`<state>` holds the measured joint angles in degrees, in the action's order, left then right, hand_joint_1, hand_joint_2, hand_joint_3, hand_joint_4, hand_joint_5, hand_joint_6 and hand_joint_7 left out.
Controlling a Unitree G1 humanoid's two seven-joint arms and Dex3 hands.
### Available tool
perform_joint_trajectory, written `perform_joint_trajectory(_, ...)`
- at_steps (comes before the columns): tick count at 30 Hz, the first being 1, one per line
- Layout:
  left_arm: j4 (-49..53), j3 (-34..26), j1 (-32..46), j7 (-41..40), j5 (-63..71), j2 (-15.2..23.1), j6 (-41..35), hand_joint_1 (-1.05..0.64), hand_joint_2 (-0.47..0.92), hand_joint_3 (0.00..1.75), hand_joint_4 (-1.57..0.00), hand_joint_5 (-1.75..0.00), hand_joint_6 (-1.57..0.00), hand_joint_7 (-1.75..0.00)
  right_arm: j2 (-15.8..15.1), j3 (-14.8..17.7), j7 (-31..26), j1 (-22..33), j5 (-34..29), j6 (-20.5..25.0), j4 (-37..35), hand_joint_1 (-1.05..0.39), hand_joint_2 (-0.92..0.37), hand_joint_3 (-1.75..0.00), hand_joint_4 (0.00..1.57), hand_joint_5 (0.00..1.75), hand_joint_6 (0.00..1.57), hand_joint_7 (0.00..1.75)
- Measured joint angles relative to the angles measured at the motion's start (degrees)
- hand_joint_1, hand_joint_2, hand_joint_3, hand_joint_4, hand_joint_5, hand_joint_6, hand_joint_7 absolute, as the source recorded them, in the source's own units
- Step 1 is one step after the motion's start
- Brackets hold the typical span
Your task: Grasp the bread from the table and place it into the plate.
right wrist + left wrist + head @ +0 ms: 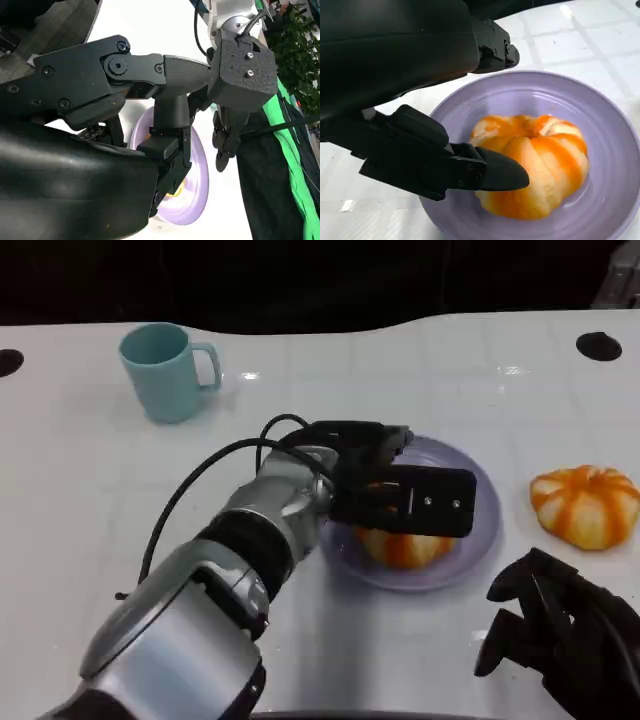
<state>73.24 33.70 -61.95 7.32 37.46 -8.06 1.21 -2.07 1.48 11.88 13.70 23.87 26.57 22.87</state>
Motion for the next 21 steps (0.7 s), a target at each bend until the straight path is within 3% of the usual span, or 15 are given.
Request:
perform_joint_trajectory(13, -3.5, -10.0, 0.2, 4.6, -9.8, 3.9, 5.1, -0.86, 0.92, 0.35, -0.1, -0.06, -0.14, -0.04, -0.1, 0.2, 0.3, -0.1, 0.2, 0.0, -0.1, -0.44, -0.92, -0.44, 0.62, 1.75, 0.49, 1.6)
perform_joint_trajectory(21, -7.1, -20.2, 4.4, 15.3, -22.4, 7.3, 8.1, -0.81, 0.92, 0.35, -0.16, -0.1, -0.18, -0.05, -0.2, 0.6, 0.4, -0.3, 0.2, 0.1, -0.4, -0.45, -0.92, -0.45, 0.62, 1.75, 0.49, 1.61)
